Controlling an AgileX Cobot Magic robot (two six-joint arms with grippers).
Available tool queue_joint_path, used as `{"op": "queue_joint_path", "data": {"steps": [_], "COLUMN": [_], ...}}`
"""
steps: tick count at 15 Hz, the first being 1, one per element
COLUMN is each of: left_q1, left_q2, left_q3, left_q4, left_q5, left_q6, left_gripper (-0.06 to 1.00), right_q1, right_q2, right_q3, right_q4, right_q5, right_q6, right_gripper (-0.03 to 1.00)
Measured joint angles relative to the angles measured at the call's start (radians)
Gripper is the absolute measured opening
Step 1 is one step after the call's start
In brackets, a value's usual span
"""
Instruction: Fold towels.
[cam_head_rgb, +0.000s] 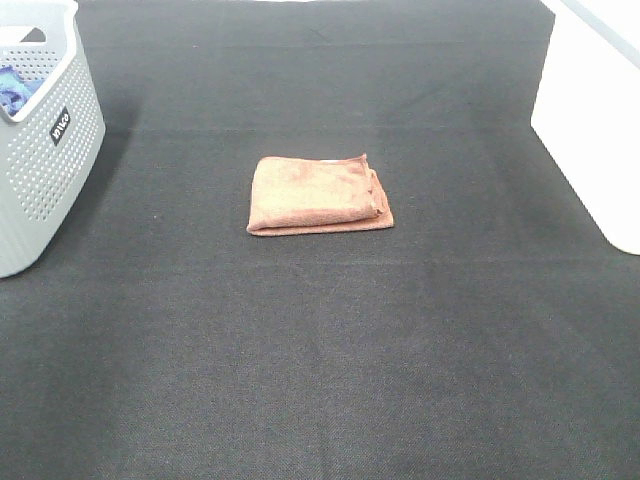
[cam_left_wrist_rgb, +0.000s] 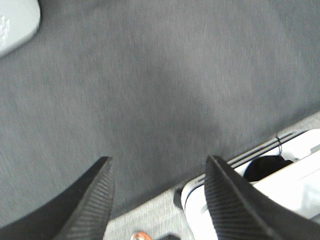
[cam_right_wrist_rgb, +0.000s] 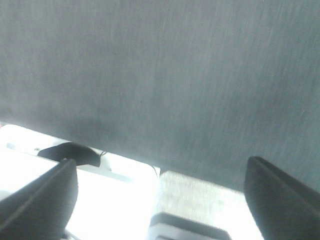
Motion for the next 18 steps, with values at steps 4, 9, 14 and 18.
{"op": "queue_joint_path", "data": {"steps": [4, 9, 14, 18], "left_q1": [0.0, 0.0, 0.0, 0.0], "left_q2": [-0.251, -0.358, -0.36, -0.36], "left_q3": [0.12, 0.178, 0.21, 0.21], "left_q4": [-0.016, -0.121, -0.169, -0.169], "left_q5": [0.0, -0.033, -0.093, -0.093], "left_q6": [0.027, 0.183, 0.261, 0.263], "left_gripper": [0.53, 0.53, 0.53, 0.53], "right_q1": [0.0, 0.0, 0.0, 0.0], "right_q2": [-0.244, -0.405, -0.405, -0.405], "right_q3": [0.095, 0.108, 0.108, 0.108], "right_q4": [-0.002, -0.003, -0.001, -0.001], "right_q5": [-0.037, -0.038, -0.038, -0.038], "right_q6": [-0.035, -0.051, -0.051, -0.051], "right_gripper": [0.85, 0.85, 0.85, 0.85]}}
